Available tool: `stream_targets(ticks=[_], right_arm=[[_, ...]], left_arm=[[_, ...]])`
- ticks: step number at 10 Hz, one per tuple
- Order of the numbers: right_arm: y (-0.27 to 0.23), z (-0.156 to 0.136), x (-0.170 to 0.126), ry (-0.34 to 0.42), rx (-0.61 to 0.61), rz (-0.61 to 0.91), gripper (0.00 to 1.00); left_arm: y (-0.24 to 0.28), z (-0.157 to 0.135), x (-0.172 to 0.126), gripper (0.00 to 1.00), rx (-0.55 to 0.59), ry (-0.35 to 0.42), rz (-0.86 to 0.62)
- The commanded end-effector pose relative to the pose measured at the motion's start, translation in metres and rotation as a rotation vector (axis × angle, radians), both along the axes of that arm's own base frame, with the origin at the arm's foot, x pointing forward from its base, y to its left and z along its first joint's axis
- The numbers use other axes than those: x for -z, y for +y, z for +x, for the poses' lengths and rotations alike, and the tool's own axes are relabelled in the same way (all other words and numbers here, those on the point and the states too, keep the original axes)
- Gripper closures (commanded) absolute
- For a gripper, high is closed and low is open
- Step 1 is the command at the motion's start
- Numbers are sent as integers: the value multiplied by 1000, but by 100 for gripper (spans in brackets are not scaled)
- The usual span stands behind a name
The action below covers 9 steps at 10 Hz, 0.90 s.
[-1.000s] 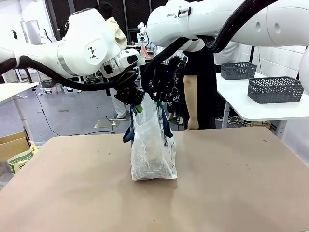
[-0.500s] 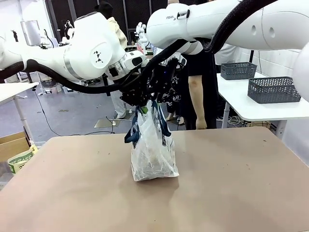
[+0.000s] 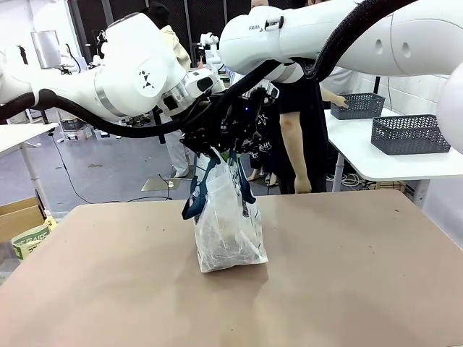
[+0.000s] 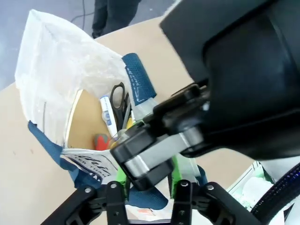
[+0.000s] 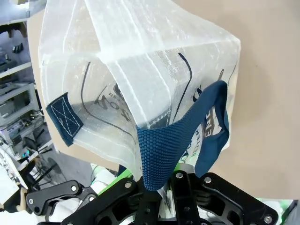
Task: Transfer purchased items from the store into the shopping bag.
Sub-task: Move the Reusable shopping bag to the right side of the table.
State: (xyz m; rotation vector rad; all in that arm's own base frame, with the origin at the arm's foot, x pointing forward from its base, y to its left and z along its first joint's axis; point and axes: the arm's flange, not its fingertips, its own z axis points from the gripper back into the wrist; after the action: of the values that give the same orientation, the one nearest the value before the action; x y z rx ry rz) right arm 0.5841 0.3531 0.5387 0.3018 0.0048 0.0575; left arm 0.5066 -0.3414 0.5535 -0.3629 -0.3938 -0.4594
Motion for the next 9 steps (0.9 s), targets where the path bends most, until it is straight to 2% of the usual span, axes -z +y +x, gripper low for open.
stream_targets(ticks=[1, 4, 9], right_arm=[[6, 4, -2, 0, 32, 21, 100], [6, 5, -1, 0, 34, 18, 100], [9, 6, 1, 4, 32, 8, 100]], left_arm=[[10, -12, 6, 0, 24, 23, -51], [16, -22, 17, 0, 35, 58, -72], [27, -34, 13, 0, 30, 18, -124]])
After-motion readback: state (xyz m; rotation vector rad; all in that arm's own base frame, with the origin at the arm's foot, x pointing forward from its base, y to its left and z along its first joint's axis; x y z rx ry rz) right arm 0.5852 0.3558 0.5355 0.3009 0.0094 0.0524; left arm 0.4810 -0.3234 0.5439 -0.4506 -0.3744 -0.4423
